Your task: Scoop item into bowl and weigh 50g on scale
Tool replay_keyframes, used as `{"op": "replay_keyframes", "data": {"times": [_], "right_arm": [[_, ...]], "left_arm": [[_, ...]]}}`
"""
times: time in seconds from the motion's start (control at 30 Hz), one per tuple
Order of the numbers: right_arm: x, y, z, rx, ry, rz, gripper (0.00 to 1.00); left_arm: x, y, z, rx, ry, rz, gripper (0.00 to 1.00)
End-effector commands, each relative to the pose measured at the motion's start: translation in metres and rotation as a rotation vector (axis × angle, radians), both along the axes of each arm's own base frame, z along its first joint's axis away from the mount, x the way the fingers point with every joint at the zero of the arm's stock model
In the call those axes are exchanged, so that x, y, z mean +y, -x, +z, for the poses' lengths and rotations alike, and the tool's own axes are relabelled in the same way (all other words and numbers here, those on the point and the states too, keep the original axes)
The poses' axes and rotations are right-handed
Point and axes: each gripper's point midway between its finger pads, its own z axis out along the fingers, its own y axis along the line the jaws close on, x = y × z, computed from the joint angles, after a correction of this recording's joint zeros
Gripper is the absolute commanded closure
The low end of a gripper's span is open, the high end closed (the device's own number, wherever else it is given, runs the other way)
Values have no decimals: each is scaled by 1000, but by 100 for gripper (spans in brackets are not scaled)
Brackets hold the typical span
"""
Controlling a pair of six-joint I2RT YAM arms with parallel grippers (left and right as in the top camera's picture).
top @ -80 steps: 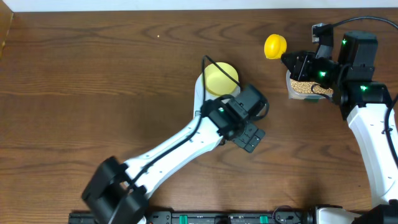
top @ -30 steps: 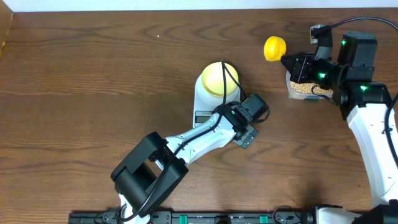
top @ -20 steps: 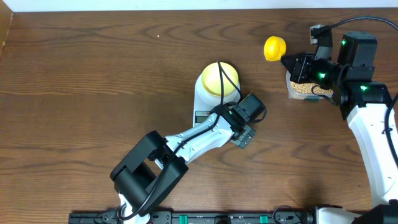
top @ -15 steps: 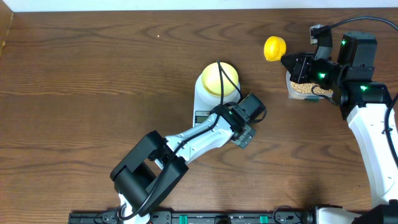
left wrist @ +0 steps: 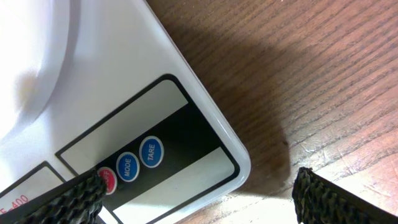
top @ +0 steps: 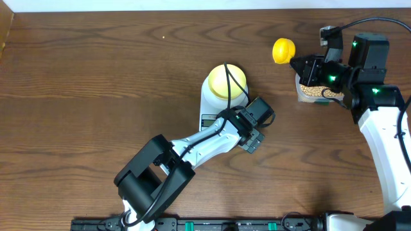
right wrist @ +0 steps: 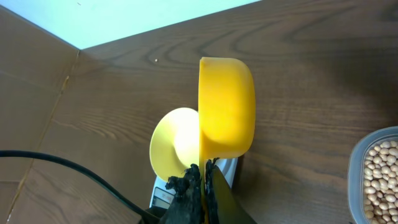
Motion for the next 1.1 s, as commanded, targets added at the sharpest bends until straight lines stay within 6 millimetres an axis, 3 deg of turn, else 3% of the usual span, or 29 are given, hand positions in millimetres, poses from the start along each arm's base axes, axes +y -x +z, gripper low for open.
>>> {"op": "replay_keyframes", "data": {"times": [0.0,1.07], "right_arm": [[-1,-1,13,-38,6,7,99],[-4,-2,12,-41,10,4,99]], "left_arm": [[3,3,-11,21,-23,-12,2],[-1,8,-17,46,-15,-55,2]]}}
